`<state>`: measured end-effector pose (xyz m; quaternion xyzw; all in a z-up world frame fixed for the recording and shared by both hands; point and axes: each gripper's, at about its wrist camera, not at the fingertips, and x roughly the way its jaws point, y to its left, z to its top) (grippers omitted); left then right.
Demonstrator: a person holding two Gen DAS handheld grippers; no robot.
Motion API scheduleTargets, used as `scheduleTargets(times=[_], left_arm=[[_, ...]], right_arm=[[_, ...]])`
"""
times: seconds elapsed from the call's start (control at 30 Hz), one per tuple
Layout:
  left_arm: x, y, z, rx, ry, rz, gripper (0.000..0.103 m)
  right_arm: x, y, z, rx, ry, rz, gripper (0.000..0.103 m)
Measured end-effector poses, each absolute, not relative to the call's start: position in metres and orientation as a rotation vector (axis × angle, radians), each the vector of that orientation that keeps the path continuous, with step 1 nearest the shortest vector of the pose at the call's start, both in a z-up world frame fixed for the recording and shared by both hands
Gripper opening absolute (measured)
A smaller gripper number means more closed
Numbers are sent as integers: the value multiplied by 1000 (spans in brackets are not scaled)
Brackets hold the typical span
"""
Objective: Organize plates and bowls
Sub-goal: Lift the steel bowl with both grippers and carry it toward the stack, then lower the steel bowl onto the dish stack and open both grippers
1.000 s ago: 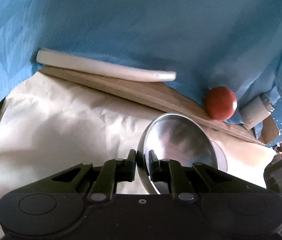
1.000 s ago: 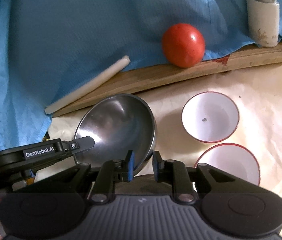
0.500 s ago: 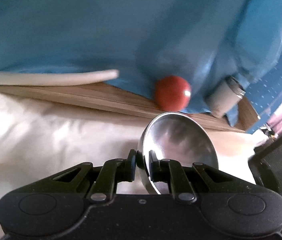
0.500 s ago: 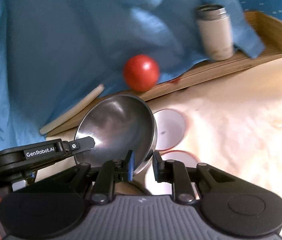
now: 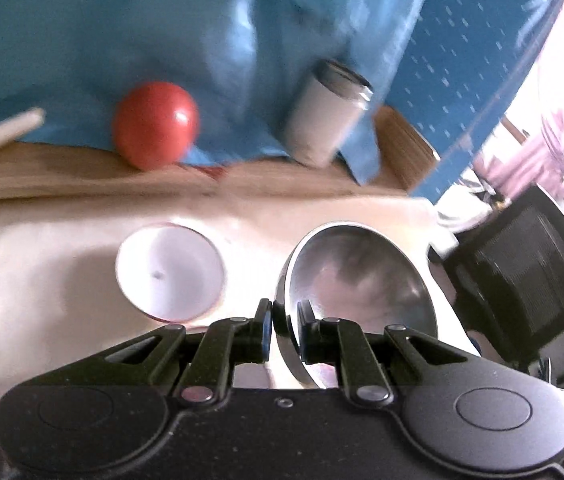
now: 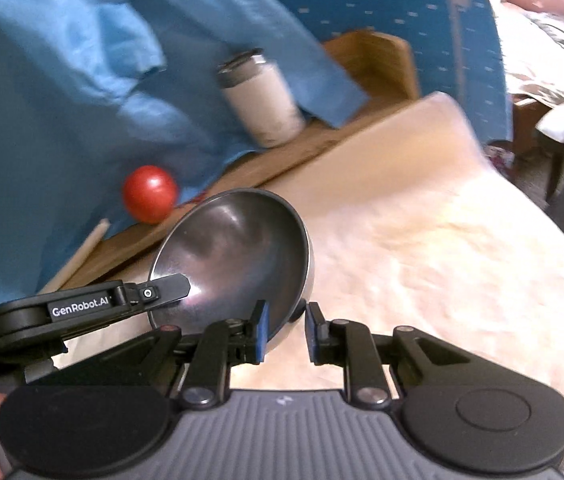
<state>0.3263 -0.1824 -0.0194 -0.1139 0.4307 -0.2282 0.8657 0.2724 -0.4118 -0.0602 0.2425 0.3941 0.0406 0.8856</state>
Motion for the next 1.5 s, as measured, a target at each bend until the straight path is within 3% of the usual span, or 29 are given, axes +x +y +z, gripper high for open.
scheduleTargets(times=[0.4,1.03,1.23,1.5], left_arm=[[312,-240,-56,-167,1042,-545,14],[290,-238,-76,-188,1107,-421,16],[285,-235,-79,-219,1110,-385,23],[275,-222,-67,-242,1065,-324,60]], right_arm=[[246,-457,-92,558,915,34,22],[243,-462,-112,529,990,158,22],[245,-467,-112,521,977,199,32],[245,-481,-106,524,938,231,56]])
